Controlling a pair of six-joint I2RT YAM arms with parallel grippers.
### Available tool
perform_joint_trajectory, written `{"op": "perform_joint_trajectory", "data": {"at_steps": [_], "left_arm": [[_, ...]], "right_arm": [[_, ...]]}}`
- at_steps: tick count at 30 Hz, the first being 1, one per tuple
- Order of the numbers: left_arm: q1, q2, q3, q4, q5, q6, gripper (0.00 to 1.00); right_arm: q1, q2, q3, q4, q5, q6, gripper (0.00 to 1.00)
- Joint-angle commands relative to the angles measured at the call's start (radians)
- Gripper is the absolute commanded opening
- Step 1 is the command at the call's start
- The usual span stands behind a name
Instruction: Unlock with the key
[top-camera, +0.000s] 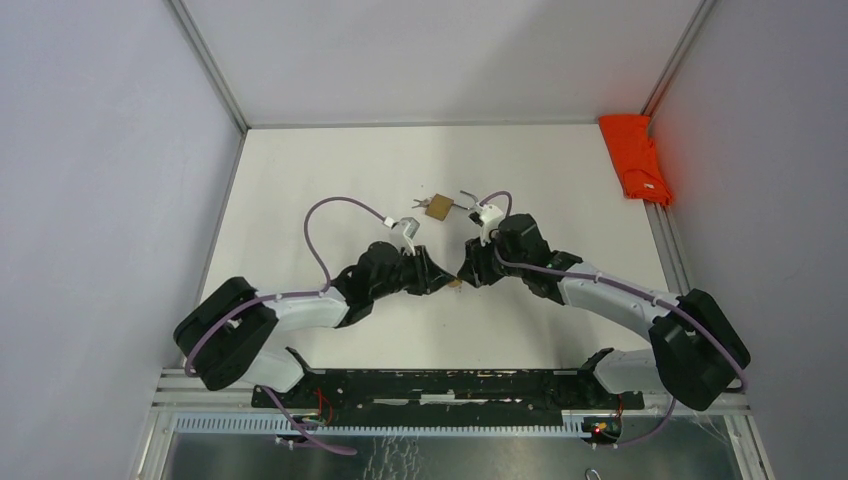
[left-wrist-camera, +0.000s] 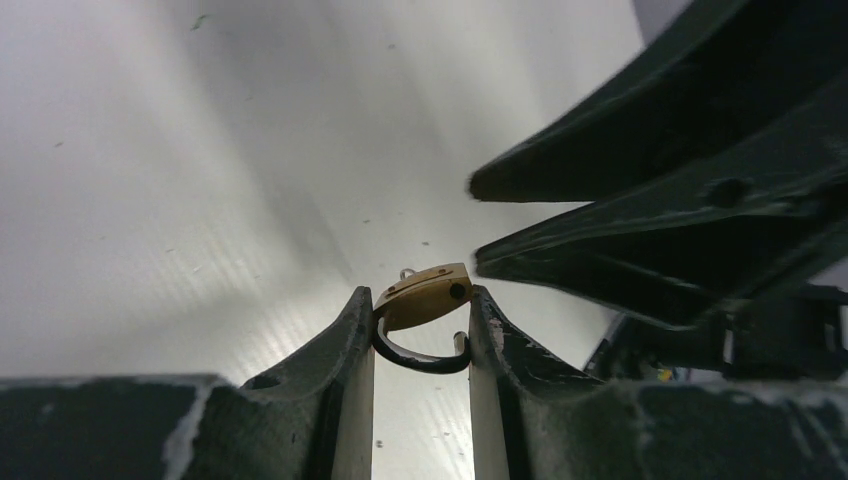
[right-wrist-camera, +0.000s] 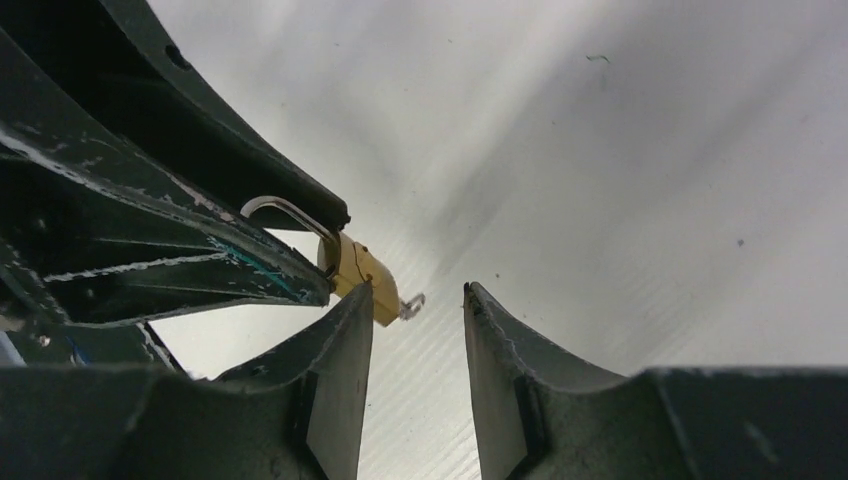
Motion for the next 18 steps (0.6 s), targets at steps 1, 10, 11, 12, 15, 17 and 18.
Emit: {"op": "perform_joint_trajectory", "data": {"at_steps": [1,10,11,12,15,17,18], "left_arm": [[0.015,-0.092,0.062,0.024,0.108,0.048,0.02],[0.018,-0.205,0.115,-0.145,0.132,0.115,0.02],[0.021,-0.212,0.119,-0.159,0.125,0.124,0.02],[0.022,-0.217,0.123,-0.169,0.119,0.129,0.02],[0.028,-0.222,0.134,-0.178,0.12,0.135,0.02],[0.028,-0.219,0.146,-0.187,0.124,0.14,0.02],[0.027,-0.217,0.152,-0.193,0.122,0.144,0.02]], "right_arm": [[-0.004,-0.044,-0.037,0.161,-0.105,-0.072,0.44],[-0.005,-0.186,-0.079,0.201,-0.113,-0.083,0.43],[-0.004,-0.219,-0.086,0.197,-0.115,-0.091,0.44],[-0.004,-0.246,-0.092,0.197,-0.13,-0.099,0.44],[-0.003,-0.295,-0.107,0.19,-0.18,-0.122,0.45],[-0.003,-0.31,-0.108,0.177,-0.181,-0.13,0.45],[-0.003,-0.323,-0.119,0.185,-0.183,-0.126,0.45]]}}
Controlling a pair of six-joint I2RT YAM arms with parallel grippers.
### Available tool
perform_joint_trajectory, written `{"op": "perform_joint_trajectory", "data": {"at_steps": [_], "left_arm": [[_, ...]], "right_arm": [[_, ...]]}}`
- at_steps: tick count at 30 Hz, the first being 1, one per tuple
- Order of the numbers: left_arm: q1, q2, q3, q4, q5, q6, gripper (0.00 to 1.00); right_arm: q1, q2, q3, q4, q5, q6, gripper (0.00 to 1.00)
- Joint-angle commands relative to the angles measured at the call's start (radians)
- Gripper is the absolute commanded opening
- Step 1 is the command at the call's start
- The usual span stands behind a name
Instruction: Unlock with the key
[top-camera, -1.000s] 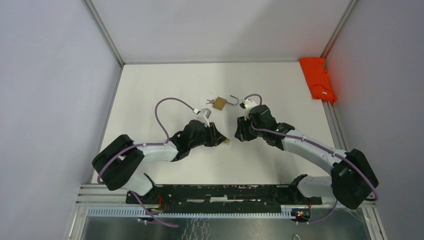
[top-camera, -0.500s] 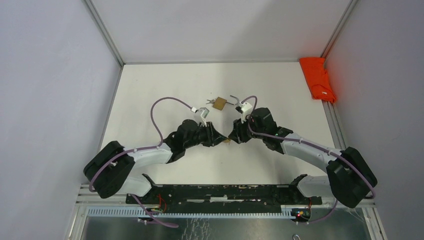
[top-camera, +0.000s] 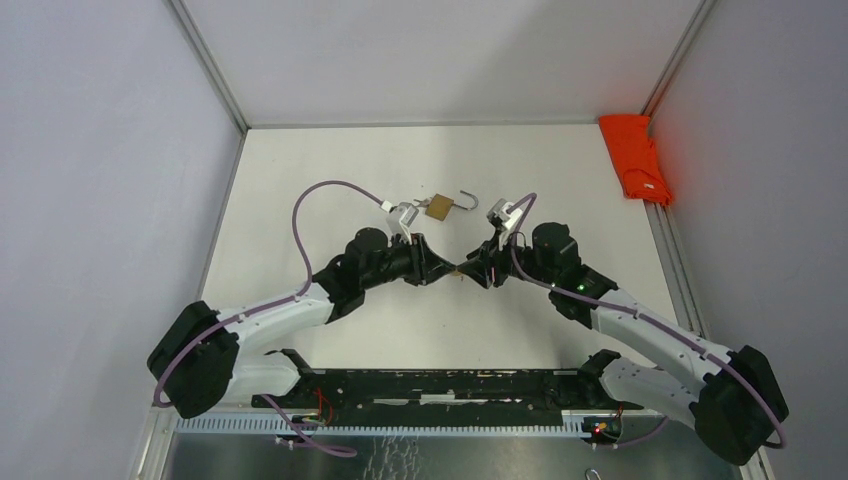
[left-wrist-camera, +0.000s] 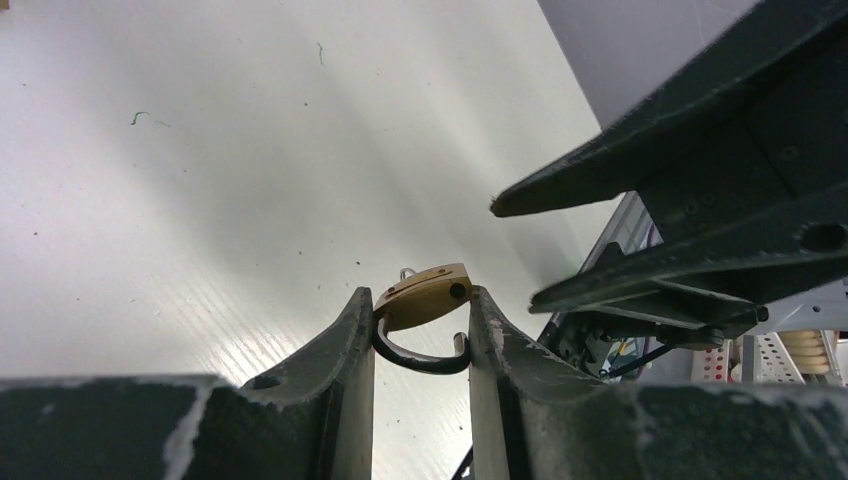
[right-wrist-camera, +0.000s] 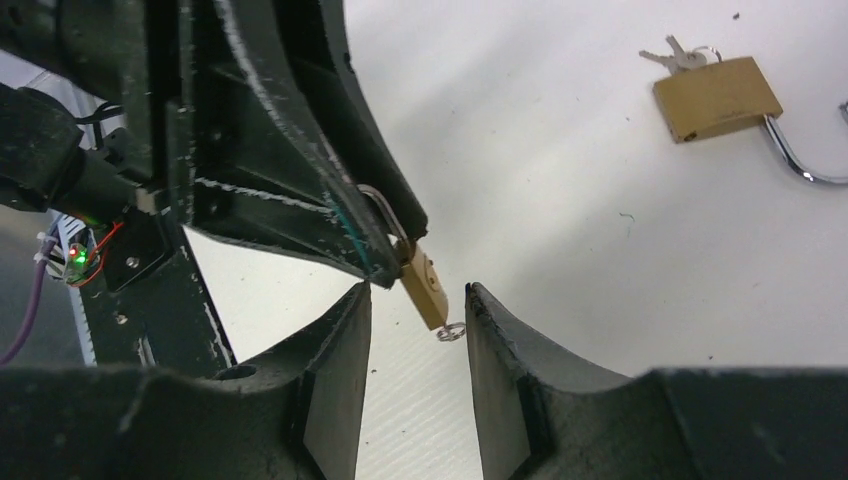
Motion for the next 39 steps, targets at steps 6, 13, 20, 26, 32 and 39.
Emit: {"op": "perform_joint_trajectory", "data": {"at_steps": [6,13,20,26,32,39], "left_arm": [[0.007,-0.022,0.089,-0.032,0.027,0.075,0.02],[0.007,-0.055,0.124,-0.111,0.064,0.094,0.02],[0.007,-0.073,0.132,-0.14,0.106,0.095,0.02],[0.008,-0.065,0.134,-0.132,0.133,0.093,0.02],[0.007,-0.05,0.146,-0.127,0.138,0.1,0.02],[0.007,-0.033,0.174,-0.118,0.166,0.099,0.02]], "right_arm": [[0.002,-0.066,-0.041,0.024,-0.034,-0.062,0.45],[0.002,-0.097,-0.063,0.059,0.058,-0.09,0.58],[0.003,-0.069,-0.027,0.054,0.033,-0.124,0.6],[0.002,-0.037,-0.022,0.093,-0.05,-0.112,0.59],[0.004,-0.03,-0.032,0.137,-0.121,-0.09,0.58],[0.016,-0.003,-0.04,0.157,-0.174,-0.087,0.57]]}}
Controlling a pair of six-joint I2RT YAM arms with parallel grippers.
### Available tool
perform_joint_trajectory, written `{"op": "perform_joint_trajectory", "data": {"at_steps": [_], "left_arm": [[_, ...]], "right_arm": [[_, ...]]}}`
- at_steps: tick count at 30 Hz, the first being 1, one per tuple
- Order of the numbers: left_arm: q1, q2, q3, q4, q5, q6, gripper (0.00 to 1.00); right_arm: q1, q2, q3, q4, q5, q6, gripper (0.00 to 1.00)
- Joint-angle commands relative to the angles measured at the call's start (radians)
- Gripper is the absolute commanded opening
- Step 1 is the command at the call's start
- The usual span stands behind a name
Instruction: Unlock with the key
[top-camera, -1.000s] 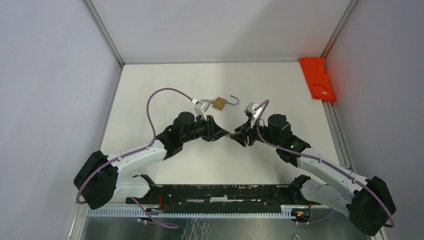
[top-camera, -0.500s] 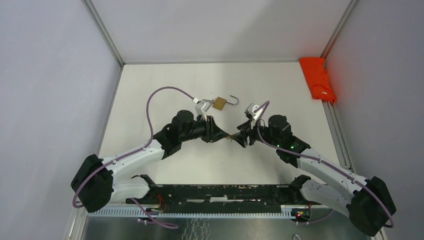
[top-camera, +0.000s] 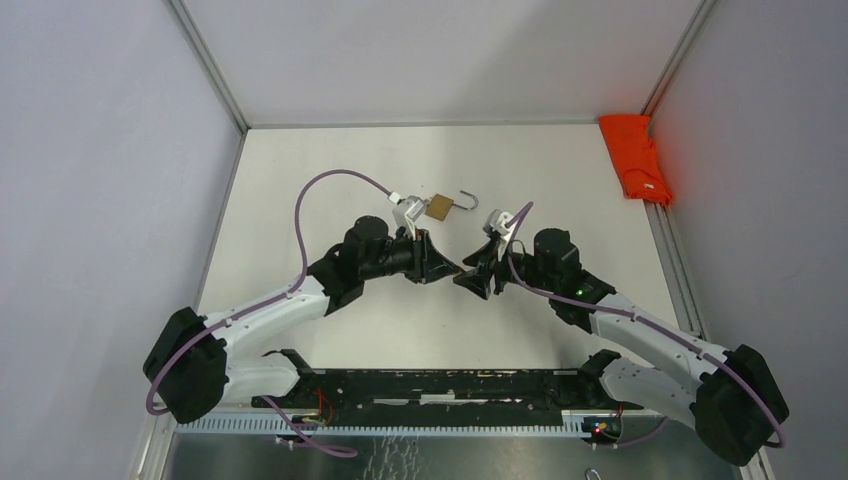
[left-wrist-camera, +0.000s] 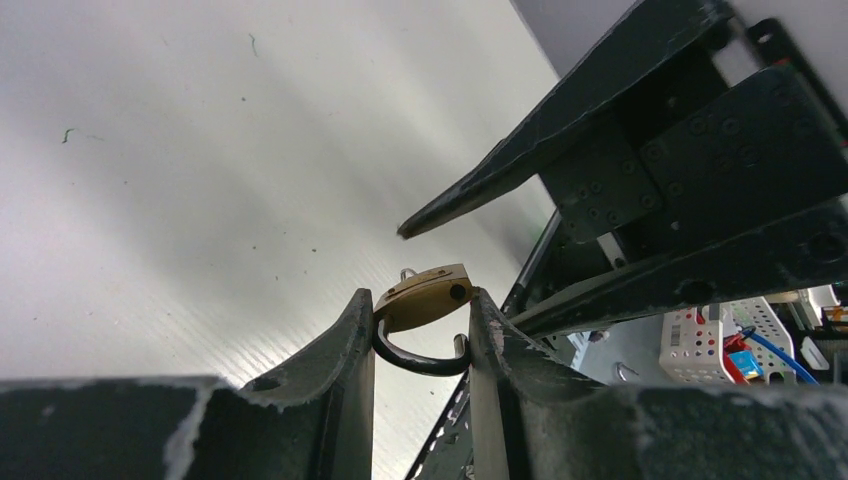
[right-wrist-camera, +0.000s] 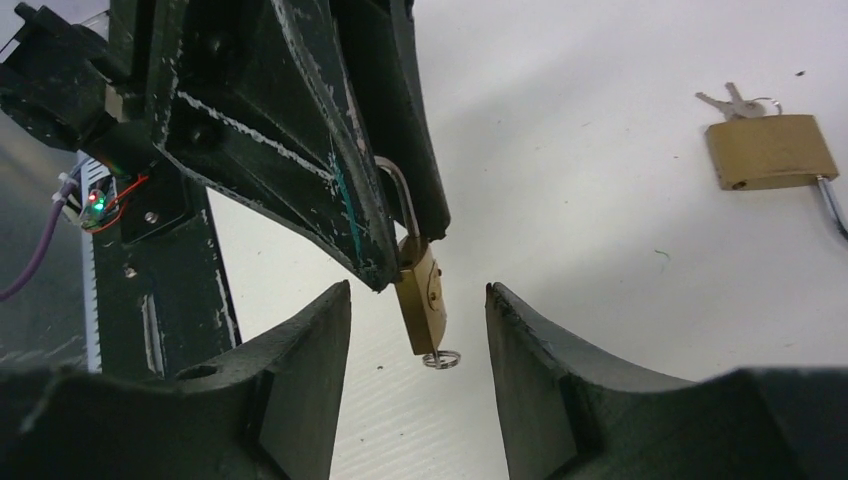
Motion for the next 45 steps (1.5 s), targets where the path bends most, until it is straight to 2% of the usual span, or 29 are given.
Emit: {"op": "perform_joint_trajectory", "data": {"at_steps": [1,4,10,14,18,24,33,41,45], "left_arm": [[0.0,0.0,0.063,0.059,0.051,0.032,0.02],[0.001,-0.006,0.068,0.059,0.072,0.024,0.02],[0.0,-0.025,0.067,0.048,0.124,0.012,0.02],[0.001,-0.032,0.051,0.038,0.141,0.012,0.02],[0.001,-0.041,0.039,0.044,0.156,0.017,0.02],[0.001,-0.052,0.058,0.046,0.227,0.077,0.02],[0.0,-0.103,0.037,-0.082,0.242,0.31,0.02],[0.0,-0.181,-0.002,-0.138,0.167,0.359,0.04],[0.001,-0.223,-0.104,-0.012,0.126,0.311,0.03]], "right_arm": [[0.011,0.023,0.021,0.059,-0.045,0.004,0.56],[0.012,0.042,0.029,0.063,-0.044,-0.006,0.51],[0.012,0.06,0.065,0.064,-0.049,-0.026,0.21],[0.012,0.047,0.072,0.071,-0.067,-0.017,0.16],[0.012,0.028,0.061,0.091,-0.104,-0.008,0.05],[0.011,0.032,0.039,0.169,-0.174,0.062,0.02],[-0.008,0.066,0.036,0.264,-0.283,0.2,0.0],[-0.063,0.116,-0.004,0.44,-0.359,0.354,0.0],[-0.087,0.157,-0.015,0.518,-0.399,0.418,0.0]]}}
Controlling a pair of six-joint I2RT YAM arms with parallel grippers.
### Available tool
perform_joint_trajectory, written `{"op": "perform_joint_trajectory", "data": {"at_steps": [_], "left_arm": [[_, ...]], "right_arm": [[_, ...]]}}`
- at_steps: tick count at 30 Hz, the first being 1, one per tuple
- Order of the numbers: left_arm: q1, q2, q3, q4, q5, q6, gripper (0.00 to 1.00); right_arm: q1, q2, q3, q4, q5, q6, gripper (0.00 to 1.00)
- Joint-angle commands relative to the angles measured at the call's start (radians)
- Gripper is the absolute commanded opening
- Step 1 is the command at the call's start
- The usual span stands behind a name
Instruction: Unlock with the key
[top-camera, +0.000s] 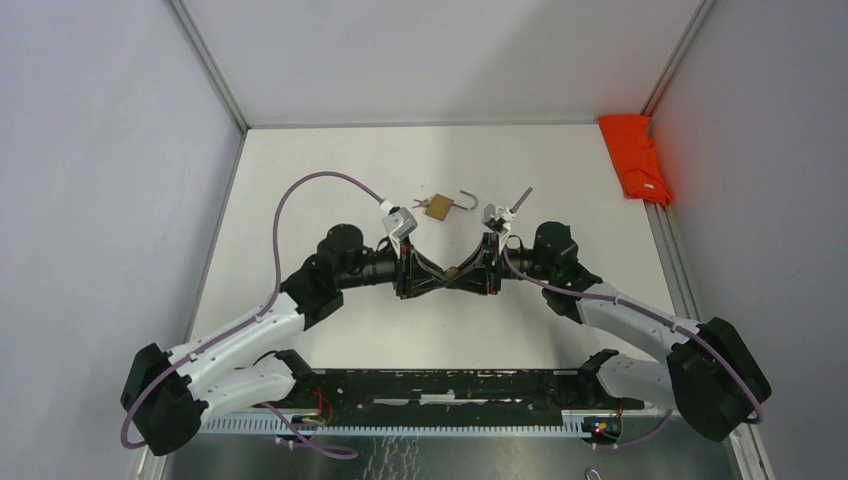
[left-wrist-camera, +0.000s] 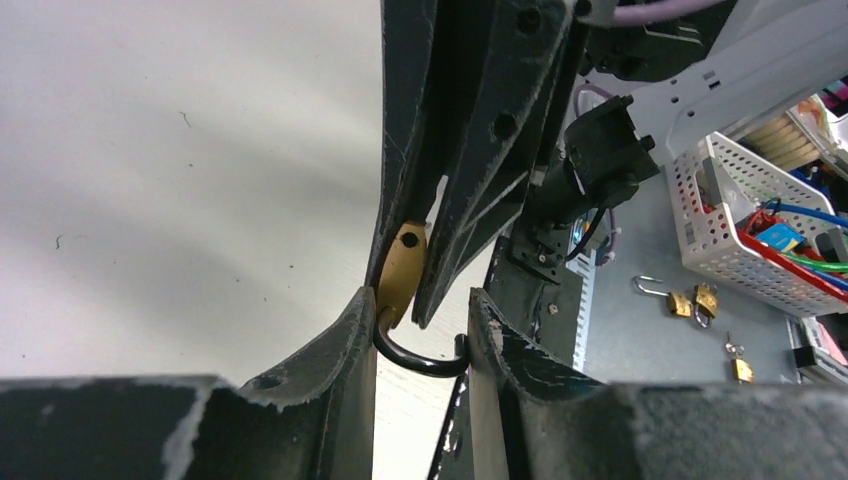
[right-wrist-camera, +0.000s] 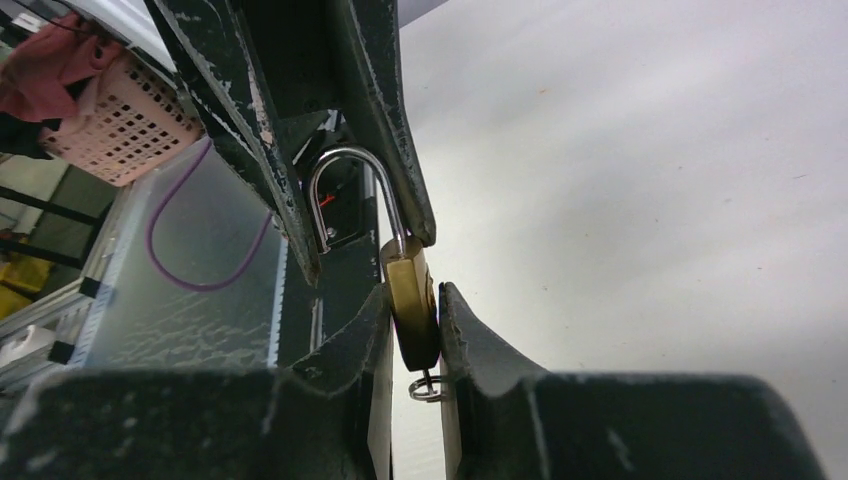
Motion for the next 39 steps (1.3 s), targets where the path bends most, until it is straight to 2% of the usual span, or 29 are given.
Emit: {"op": "perform_joint_trajectory", "data": {"at_steps": [1,7,8,10,14,17,20,25,31,39], "left_arm": [[-0.006,-0.035,-0.128,0.118,-0.053,0.023,0.02],[-0.007,0.009,-0.295,0.37,-0.086,-0.008,0.02],[-0.007,0.095,-0.304,0.387,-0.138,0.023,0.02],[-0.007,0.146,-0.312,0.401,-0.166,0.046,0.02],[-0.006,0.233,-0.315,0.437,-0.182,0.058,0.02],[-0.007,0.259,-0.311,0.442,-0.175,0.045,0.02],[-0.007,0.217,-0.311,0.387,-0.245,0.037,0.02],[-0.008,0.114,-0.251,0.16,-0.454,0.044,0.02],[-0.015,-0.027,-0.243,0.057,-0.655,-0.006,0.02],[-0.022,-0.123,-0.142,-0.084,-0.755,0.015,0.02]], "right_arm": [[-0.037,0.029,-0.002,0.22,-0.055,0.129,0.0],[-0.059,0.123,0.022,0.219,-0.101,0.141,0.0],[-0.085,0.206,0.051,0.163,-0.109,0.135,0.0],[-0.099,0.266,0.061,0.148,-0.112,0.136,0.0],[-0.104,0.362,0.075,0.138,-0.113,0.142,0.0],[-0.106,0.417,0.101,0.063,-0.083,0.105,0.0],[-0.107,0.461,0.127,0.007,-0.047,0.083,0.0],[-0.107,0.552,0.224,-0.161,0.042,0.003,0.0],[-0.107,0.697,0.399,-0.317,0.164,-0.044,0.0],[-0.107,0.869,0.649,-0.513,0.266,-0.05,0.0]]}}
